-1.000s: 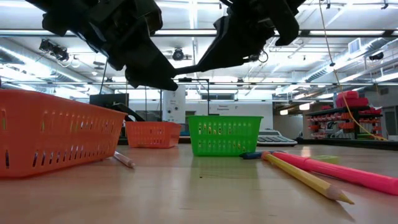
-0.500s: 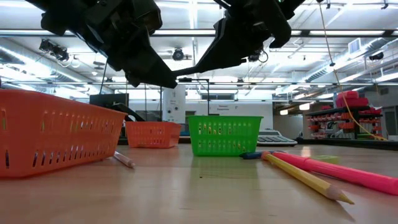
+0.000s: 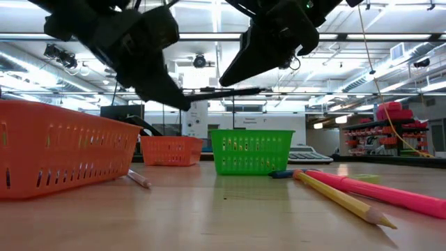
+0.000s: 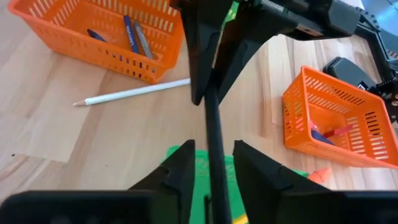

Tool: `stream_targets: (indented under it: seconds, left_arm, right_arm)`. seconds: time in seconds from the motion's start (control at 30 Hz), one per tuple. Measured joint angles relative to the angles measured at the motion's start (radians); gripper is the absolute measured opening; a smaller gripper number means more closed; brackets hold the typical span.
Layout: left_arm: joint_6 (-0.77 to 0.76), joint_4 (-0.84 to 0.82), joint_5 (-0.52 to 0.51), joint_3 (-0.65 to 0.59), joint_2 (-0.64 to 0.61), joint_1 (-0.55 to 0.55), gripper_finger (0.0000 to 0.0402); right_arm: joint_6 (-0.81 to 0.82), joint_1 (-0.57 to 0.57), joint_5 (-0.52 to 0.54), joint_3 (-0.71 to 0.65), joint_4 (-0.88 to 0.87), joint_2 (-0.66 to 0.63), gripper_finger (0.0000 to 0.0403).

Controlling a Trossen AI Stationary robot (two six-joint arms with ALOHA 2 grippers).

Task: Sort crayons/erasers/pens/pencils in bins
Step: Put the black pen into the left green basket

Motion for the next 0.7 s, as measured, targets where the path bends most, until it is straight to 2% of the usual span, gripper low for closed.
stream_targets:
  seconds: [0.2, 0.4, 0.57, 0.7]
  left_arm:
    - [-0.006, -0.085, -0.046, -0.001, -0.042, -0.001, 0.0043]
    - [-0.049, -0.280, -0.159, 0.000, -0.205, -0.041, 0.0043]
    - [-0.230, -0.577, -0.282, 0.000, -0.294, -0.118, 0.0043]
    - [-0.418, -0.743, -0.381, -0.001, -0.304, -0.186, 0.0043]
  right_arm:
    - [0.020, 0.003, 0.020, 0.000, -0.052, -0.034, 0.0172]
    - [0.176, 0.025, 0.014, 0.000, -0.232, -0.102, 0.0200]
    - [0.309, 0.080, 0.012, 0.000, -0.338, -0.111, 0.0202]
    - [0.353, 0.122, 0.011, 0.000, -0.342, -0.095, 0.0202]
